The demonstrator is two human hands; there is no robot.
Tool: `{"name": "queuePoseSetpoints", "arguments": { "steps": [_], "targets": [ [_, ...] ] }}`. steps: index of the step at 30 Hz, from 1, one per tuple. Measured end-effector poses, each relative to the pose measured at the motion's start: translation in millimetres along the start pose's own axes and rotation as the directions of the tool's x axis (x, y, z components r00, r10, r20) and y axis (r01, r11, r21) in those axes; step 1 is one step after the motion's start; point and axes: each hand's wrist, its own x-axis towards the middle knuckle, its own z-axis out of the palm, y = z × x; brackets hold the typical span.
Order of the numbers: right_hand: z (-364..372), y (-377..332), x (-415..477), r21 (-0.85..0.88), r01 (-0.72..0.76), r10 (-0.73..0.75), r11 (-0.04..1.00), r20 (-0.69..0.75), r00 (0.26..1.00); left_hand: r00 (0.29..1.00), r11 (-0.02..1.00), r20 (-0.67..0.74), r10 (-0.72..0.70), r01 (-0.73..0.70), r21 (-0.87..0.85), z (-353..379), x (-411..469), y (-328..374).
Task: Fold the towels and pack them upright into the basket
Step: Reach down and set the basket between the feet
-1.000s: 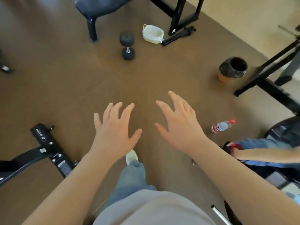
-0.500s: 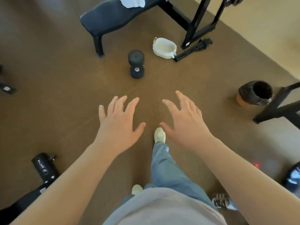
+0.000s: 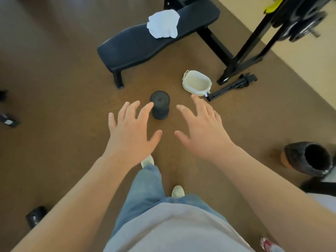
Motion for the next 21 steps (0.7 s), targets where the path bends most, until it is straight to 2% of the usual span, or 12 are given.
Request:
{"name": "queuePoseSetpoints", "arguments": {
  "steps": [10, 15, 21],
  "targets": [
    [-63, 8, 238, 0.035, -0.157, 0.157, 0.987, -0.004, 0.988, 0.988, 0.988, 0.036, 0.148, -0.149, 0.042, -52, 279, -43],
    [-94, 21, 325, 0.044, -0.201, 0.203, 0.979, -0.035, 0.979, 0.975, 0.971, 0.080, 0.208, -0.216, 0.102, -82, 377, -42],
    [-120, 68, 411, 0.072, -0.228, 0.230, 0.971, -0.022, 0.973, 0.971, 0.966, 0.134, 0.198, -0.216, 0.144, -89, 481, -19]
  ]
}}
